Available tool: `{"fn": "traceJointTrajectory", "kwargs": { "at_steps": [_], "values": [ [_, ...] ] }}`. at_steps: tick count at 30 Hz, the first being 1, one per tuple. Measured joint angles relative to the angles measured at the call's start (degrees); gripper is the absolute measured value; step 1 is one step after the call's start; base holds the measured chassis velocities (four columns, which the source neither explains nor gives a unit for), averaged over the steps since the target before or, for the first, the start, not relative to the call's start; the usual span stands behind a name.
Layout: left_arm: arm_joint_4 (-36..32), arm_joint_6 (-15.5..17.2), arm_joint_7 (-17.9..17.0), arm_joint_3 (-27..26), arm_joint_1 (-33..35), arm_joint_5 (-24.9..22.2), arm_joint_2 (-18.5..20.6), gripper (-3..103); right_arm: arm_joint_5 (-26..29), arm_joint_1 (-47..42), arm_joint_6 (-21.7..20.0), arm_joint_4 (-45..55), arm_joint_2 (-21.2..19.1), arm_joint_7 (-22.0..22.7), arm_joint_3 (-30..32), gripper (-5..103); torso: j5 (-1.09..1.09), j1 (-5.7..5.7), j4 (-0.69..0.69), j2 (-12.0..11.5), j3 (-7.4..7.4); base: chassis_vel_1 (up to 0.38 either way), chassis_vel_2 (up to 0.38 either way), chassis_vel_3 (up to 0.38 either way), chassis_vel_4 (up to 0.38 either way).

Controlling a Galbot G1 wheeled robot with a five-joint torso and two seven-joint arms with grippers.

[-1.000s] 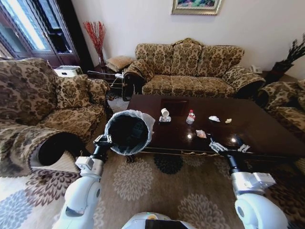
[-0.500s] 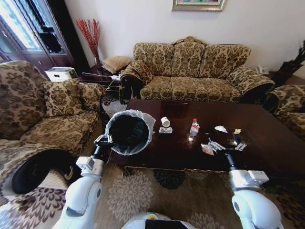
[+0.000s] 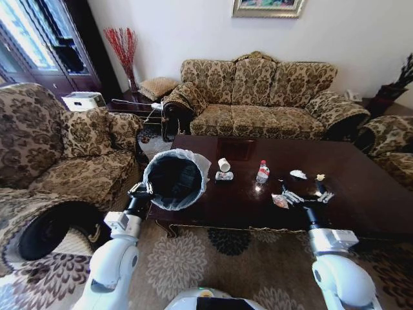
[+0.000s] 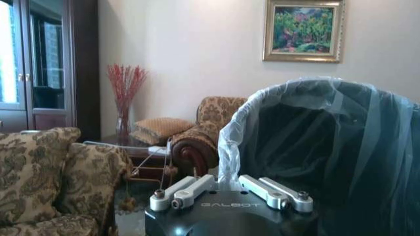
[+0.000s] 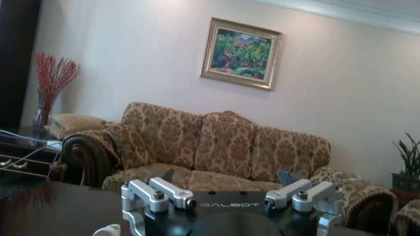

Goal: Move to the front of the table and place the trash on the table into the trash bin.

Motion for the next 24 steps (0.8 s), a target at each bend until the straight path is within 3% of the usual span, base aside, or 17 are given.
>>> {"fn": "traceJointTrajectory", "kwargs": {
  "at_steps": [24],
  "values": [
    [0.0,0.0,0.0,0.0,0.0,0.0,0.0,1,0.1,0.0,-0.1,0.1,0.0,0.0,0.0,100,0.0,-0.01,0.0,0.0,-0.01,0.0,0.0,0.0,0.0]
  ]
}}
